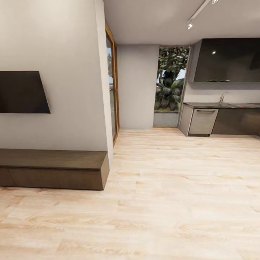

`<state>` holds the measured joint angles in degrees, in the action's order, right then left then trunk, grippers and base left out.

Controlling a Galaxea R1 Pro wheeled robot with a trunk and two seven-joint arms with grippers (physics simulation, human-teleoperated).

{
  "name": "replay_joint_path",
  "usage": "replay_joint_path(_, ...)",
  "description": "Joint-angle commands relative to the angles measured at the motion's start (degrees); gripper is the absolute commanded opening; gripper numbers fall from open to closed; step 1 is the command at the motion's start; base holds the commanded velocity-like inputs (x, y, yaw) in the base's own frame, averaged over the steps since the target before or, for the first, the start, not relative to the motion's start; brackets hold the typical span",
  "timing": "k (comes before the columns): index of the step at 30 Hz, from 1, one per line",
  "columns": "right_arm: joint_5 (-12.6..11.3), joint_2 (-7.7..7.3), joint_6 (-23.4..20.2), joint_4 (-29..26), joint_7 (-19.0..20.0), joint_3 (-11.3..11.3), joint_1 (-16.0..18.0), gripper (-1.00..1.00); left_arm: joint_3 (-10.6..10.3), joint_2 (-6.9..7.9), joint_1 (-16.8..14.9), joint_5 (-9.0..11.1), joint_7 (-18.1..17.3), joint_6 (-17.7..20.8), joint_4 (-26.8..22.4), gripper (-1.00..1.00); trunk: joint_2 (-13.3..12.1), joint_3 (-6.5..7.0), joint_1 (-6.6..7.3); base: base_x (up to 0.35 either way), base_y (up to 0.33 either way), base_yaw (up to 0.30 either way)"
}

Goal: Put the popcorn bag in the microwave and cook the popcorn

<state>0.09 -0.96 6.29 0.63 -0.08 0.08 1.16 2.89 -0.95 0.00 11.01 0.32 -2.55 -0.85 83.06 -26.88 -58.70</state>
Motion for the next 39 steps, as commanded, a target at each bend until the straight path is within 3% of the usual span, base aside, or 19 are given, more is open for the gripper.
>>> replay_joint_path(1, 0.01, 0.00, 0.22, 0.07, -0.01, 0.01, 0.03, 1.00, 0.27, -0.02, -0.02, 0.18, 0.03, -0.15, -0.03, 1.00, 0.02, -0.05, -0.03, 0.322, 0.000, 0.000)
replay_joint_path(12, -0.07, 0.00, 0.22, 0.07, -0.01, 0.01, 0.06, 1.00, 0.27, -0.02, -0.03, 0.16, 0.03, -0.23, -0.03, 1.00, 0.02, -0.05, -0.03, 0.282, 0.000, -0.042)
replay_joint_path(39, -0.16, 0.00, 0.22, 0.07, -0.01, 0.01, 0.04, 1.00, 0.27, 0.07, -0.07, 0.24, 0.03, -0.35, -0.03, 1.00, 0.02, -0.05, -0.03, 0.005, 0.000, -0.242)
